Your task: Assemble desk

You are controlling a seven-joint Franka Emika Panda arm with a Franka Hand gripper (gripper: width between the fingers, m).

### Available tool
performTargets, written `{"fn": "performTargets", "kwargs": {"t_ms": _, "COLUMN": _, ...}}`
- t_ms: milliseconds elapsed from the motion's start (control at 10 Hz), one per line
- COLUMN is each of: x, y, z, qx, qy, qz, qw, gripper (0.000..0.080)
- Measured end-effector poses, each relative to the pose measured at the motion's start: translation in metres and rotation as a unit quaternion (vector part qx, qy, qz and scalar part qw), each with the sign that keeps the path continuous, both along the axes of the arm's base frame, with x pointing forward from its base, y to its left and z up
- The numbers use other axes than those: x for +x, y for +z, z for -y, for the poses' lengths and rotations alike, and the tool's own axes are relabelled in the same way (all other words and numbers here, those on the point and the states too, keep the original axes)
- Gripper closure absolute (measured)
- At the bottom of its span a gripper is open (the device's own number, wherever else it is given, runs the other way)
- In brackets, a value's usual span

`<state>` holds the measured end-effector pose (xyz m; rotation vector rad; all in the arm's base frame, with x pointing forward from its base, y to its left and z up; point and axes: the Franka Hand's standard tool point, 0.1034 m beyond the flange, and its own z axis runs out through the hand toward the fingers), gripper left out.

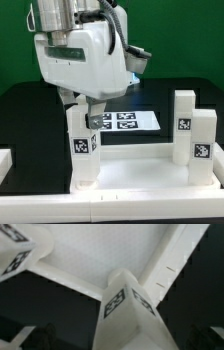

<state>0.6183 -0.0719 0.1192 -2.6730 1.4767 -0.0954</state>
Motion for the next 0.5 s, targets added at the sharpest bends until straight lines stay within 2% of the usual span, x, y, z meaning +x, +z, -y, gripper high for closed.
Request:
{"fn": "performTargets", "kwargs": {"t_ms": 100, "x": 0.0017, "y": 0.0014, "z": -0.0014, "qx": -0.022, "qy": 0.122, "qz": 0.0, "qw": 0.992, "gripper": 0.015}}
{"fn": "performTargets", "kwargs": {"t_ms": 200, "x": 0.0016, "y": 0.0009, "z": -0.0047, "qx": -0.029, "qy": 0.224, "qz": 0.003, "qw": 0.974, "gripper": 0.015}}
{"fn": "performTargets", "kwargs": {"t_ms": 400, "x": 0.0014, "y": 0.0016, "z": -0.0071, "qx": -0.032, "qy": 0.226, "qz": 0.001, "qw": 0.974, "gripper": 0.015}}
{"fn": "performTargets", "kwargs": {"t_ms": 500, "x": 0.0012, "y": 0.0013, "z": -0.0066, "qx": -0.032, "qy": 0.219, "qz": 0.0, "qw": 0.975, "gripper": 0.0265}}
